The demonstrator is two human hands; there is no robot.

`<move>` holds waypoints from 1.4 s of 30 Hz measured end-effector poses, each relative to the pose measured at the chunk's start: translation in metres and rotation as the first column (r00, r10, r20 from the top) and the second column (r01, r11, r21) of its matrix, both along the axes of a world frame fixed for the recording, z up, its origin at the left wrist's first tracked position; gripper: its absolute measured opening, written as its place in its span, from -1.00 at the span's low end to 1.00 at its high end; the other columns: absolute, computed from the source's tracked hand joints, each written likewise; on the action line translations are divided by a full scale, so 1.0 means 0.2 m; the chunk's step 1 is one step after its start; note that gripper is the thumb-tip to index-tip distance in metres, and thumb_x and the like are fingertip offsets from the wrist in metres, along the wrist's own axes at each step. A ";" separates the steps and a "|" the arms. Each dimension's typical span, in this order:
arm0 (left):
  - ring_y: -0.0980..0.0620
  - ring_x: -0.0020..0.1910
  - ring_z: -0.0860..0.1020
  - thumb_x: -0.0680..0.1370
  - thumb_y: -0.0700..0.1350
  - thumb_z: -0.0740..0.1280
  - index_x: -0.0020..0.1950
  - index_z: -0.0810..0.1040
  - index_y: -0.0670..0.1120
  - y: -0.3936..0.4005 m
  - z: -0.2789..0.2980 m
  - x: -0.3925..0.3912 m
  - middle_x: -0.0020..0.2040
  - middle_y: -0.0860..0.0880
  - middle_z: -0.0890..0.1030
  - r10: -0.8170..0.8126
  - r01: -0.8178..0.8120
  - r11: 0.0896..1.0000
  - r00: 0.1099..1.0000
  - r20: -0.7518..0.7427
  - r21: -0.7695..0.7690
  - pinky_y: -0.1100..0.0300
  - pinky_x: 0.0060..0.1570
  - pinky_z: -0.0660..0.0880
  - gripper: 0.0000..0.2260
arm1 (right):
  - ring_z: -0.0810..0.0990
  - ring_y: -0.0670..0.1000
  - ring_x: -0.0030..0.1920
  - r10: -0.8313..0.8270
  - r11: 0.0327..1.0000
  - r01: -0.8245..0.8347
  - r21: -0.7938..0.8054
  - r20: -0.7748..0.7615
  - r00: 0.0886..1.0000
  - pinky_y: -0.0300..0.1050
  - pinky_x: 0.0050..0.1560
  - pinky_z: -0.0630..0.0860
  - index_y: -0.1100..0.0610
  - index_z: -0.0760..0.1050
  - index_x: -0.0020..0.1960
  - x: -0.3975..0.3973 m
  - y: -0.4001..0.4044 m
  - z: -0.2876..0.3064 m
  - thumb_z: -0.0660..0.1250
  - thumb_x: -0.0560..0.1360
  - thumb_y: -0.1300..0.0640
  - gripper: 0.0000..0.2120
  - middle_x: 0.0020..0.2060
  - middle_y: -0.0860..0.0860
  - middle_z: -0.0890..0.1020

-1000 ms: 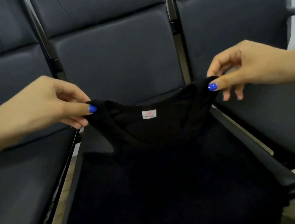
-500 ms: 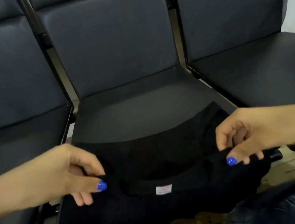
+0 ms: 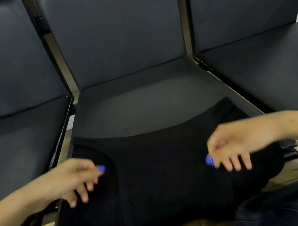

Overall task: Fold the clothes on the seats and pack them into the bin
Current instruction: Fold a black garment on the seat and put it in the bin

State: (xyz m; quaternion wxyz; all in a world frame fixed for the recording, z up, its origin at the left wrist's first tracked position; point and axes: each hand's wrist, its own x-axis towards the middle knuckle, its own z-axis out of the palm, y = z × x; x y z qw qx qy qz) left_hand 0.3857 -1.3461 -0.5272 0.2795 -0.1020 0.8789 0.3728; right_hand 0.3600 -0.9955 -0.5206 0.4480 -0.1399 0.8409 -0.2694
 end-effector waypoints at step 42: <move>0.00 -0.14 0.58 0.56 -0.36 0.25 -0.03 0.60 -0.08 -0.28 -0.15 -0.30 -0.09 -0.07 0.62 0.534 -0.377 0.845 0.645 -0.546 0.380 0.38 -0.38 0.56 -0.78 | 0.56 0.09 -0.34 -0.828 0.555 0.756 -0.345 -0.313 0.465 -0.30 -0.54 0.53 0.26 0.54 -0.14 -0.36 0.33 -0.06 0.33 0.50 0.36 -0.93 -0.29 0.19 0.56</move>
